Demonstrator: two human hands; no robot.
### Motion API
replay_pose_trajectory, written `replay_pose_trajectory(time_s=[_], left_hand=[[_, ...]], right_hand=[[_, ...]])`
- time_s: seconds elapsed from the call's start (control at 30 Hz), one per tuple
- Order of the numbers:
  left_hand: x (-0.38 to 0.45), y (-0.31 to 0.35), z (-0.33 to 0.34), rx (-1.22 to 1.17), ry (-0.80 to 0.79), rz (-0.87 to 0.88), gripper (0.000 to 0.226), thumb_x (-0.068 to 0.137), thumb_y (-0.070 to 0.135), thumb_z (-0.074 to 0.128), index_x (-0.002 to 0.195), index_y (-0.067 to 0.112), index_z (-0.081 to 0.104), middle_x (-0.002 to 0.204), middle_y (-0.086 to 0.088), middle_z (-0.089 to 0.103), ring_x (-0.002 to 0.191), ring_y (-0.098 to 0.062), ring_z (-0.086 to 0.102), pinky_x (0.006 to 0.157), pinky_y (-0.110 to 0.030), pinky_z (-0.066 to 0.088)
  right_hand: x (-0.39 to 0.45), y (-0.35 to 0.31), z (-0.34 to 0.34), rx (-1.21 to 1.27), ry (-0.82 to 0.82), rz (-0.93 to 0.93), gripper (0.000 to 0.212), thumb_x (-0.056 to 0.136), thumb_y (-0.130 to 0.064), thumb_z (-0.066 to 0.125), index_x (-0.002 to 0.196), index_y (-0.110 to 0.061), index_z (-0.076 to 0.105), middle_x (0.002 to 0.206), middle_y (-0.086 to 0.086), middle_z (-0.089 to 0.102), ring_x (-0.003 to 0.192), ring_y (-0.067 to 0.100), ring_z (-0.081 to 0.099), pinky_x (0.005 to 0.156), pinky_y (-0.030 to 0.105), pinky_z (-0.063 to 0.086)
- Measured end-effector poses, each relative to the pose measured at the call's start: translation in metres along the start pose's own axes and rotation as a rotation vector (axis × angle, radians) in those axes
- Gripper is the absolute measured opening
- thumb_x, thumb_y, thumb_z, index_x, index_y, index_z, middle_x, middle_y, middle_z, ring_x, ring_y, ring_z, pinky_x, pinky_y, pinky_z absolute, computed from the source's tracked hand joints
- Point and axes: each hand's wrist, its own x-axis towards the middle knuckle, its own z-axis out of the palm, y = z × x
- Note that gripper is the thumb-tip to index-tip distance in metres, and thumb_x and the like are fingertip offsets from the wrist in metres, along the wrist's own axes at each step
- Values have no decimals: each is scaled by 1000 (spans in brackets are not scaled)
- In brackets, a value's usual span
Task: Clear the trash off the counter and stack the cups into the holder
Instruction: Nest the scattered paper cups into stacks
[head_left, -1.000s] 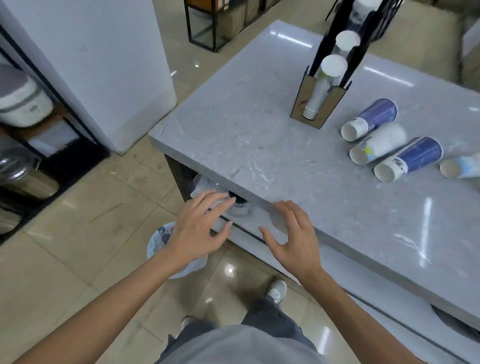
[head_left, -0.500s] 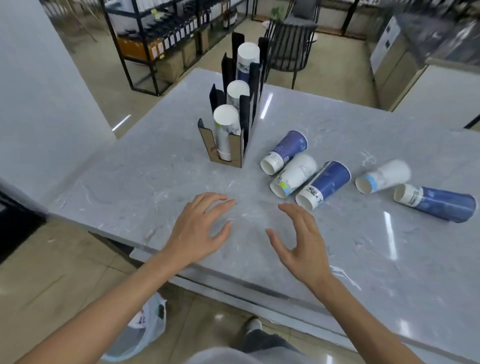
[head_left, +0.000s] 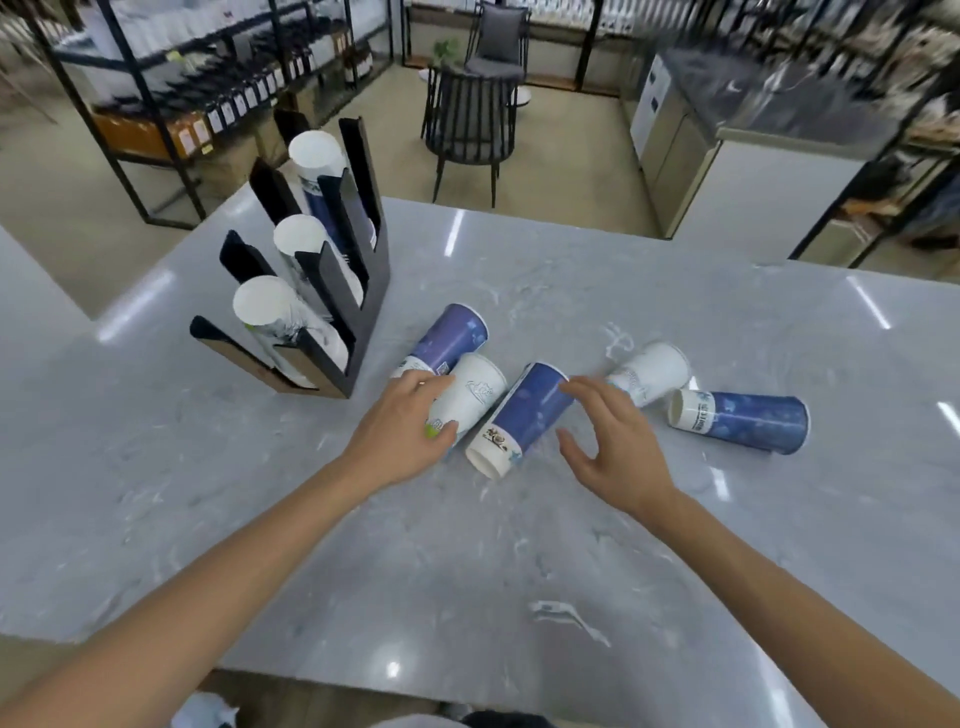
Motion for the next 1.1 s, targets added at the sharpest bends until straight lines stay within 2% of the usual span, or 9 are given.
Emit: replay_pose_trajectory(time_s=[0.13, 0.3, 0.53, 0.7, 0.9, 1.1], left_hand=[[20, 0, 15, 114, -82, -89, 65, 90, 38, 66, 147, 17, 45, 147, -5, 47, 133, -28, 45, 104, -44, 46], [27, 0, 27, 192, -144, -144, 68, 86, 45, 64, 146, 25, 40, 146, 0, 43, 131, -26, 46, 95, -44, 51], [34, 2, 32, 206, -184, -168, 78, 84, 46, 67, 149, 27, 28, 139, -4, 45, 119, -29, 55, 88, -43, 53], [39, 5, 34, 109, -217, -184, 82, 80, 44, 69, 148, 30, 26, 132, -4, 54, 112, -29, 60, 87, -43, 54], [39, 4, 33, 134, -219, -181, 73, 78, 42, 69, 140, 32, 32, 128, 0, 56, 106, -27, 61, 77, -34, 50], [32, 2, 21, 223, -152, -127, 83, 78, 46, 67, 150, 33, 28, 141, 6, 51, 121, -24, 57, 90, -38, 52]], right_hand=[[15, 56, -22, -131, -100, 29, 62, 84, -26, 81, 140, -11, 59, 143, 13, 59, 131, 36, 57, 102, 52, 51], [31, 97, -38, -261, -269, 23, 71, 77, -43, 83, 140, -22, 59, 153, 6, 52, 142, 31, 49, 107, 49, 48], [60, 127, -43, -434, -471, 30, 81, 74, -39, 79, 149, -32, 48, 158, -4, 44, 153, 25, 32, 116, 42, 33], [82, 139, -37, -504, -598, -21, 75, 74, -46, 75, 144, -41, 48, 150, -8, 49, 149, 18, 37, 117, 38, 30], [91, 149, -30, -538, -624, -27, 76, 76, -36, 75, 145, -44, 44, 146, -11, 51, 140, 17, 45, 116, 36, 30], [95, 143, -35, -591, -509, -37, 76, 77, -39, 76, 147, -44, 46, 144, -6, 55, 139, 20, 47, 118, 40, 27]])
